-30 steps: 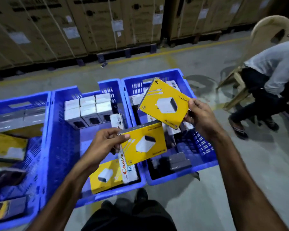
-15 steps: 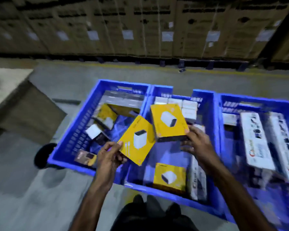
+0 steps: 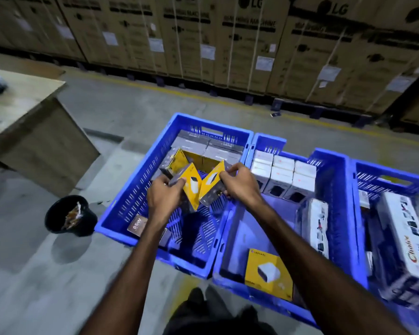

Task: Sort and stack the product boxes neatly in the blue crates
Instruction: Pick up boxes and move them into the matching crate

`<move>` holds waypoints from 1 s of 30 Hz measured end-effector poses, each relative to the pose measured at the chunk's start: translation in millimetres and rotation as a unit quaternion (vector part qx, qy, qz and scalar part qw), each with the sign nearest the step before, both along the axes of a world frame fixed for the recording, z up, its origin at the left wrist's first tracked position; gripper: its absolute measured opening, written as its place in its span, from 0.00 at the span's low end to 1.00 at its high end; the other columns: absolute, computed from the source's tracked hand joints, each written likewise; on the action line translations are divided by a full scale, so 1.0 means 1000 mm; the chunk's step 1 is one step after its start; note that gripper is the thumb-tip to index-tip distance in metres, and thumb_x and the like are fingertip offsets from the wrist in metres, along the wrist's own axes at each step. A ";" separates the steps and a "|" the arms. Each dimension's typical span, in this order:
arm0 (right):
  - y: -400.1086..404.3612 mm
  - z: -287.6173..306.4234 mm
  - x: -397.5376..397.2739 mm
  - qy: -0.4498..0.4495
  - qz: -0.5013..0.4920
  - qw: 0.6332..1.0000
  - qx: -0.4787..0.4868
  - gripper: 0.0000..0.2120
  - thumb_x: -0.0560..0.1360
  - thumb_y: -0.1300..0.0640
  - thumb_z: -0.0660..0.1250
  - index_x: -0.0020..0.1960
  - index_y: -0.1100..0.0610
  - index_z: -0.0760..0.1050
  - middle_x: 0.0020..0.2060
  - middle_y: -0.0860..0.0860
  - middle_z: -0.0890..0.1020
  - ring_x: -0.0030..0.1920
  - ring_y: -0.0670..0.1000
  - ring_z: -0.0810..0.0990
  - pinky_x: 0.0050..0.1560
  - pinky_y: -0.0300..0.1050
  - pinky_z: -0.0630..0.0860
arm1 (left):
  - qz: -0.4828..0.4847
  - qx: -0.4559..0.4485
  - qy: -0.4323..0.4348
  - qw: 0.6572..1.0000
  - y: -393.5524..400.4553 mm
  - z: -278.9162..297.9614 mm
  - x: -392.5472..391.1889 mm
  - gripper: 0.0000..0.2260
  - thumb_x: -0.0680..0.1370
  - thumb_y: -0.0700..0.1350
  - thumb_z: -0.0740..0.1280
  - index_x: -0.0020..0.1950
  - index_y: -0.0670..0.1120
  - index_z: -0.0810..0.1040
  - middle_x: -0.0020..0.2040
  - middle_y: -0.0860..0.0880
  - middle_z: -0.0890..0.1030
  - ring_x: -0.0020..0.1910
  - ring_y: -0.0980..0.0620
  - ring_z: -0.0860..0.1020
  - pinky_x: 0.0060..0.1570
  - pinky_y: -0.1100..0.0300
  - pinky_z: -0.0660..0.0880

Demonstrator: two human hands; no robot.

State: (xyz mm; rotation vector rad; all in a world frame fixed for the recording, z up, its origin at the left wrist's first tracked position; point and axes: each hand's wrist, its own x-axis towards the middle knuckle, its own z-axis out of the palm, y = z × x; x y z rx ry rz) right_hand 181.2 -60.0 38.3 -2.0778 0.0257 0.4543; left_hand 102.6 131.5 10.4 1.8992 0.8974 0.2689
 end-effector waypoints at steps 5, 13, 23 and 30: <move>0.009 -0.030 0.021 0.014 -0.014 0.999 -0.029 0.10 0.70 0.53 0.65 0.51 0.46 0.78 0.46 0.51 0.88 0.42 0.54 0.89 0.39 0.56 0.85 | -0.024 0.030 0.037 0.999 -0.006 -0.009 0.030 0.15 0.77 0.52 0.70 0.58 0.43 0.76 0.50 0.44 0.85 0.45 0.45 0.82 0.42 0.55 0.72; -0.025 -0.030 -0.007 0.017 -0.031 0.999 0.037 0.05 0.81 0.63 0.66 0.53 0.62 0.80 0.41 0.61 0.83 0.35 0.54 0.85 0.26 0.35 0.73 | -0.096 0.063 0.033 0.993 -0.041 -0.025 -0.003 0.12 0.81 0.49 0.70 0.62 0.47 0.77 0.48 0.49 0.83 0.47 0.46 0.82 0.43 0.55 0.73; -0.157 -0.038 -0.090 -0.003 -0.013 0.999 0.037 0.05 0.83 0.60 0.69 0.54 0.51 0.81 0.49 0.57 0.87 0.39 0.47 0.87 0.36 0.40 0.78 | -0.308 0.214 -0.132 0.918 -0.132 -0.023 -0.043 0.05 0.79 0.49 0.67 0.48 0.50 0.81 0.41 0.52 0.81 0.42 0.46 0.79 0.41 0.51 0.75; -0.268 -0.037 -0.143 -0.036 -0.106 0.994 0.001 0.07 0.81 0.62 0.70 0.53 0.50 0.82 0.45 0.53 0.87 0.41 0.49 0.88 0.45 0.45 0.81 | -0.460 0.149 -0.137 0.864 -0.199 -0.044 -0.048 0.08 0.78 0.51 0.71 0.52 0.48 0.83 0.46 0.53 0.80 0.48 0.49 0.76 0.48 0.51 0.75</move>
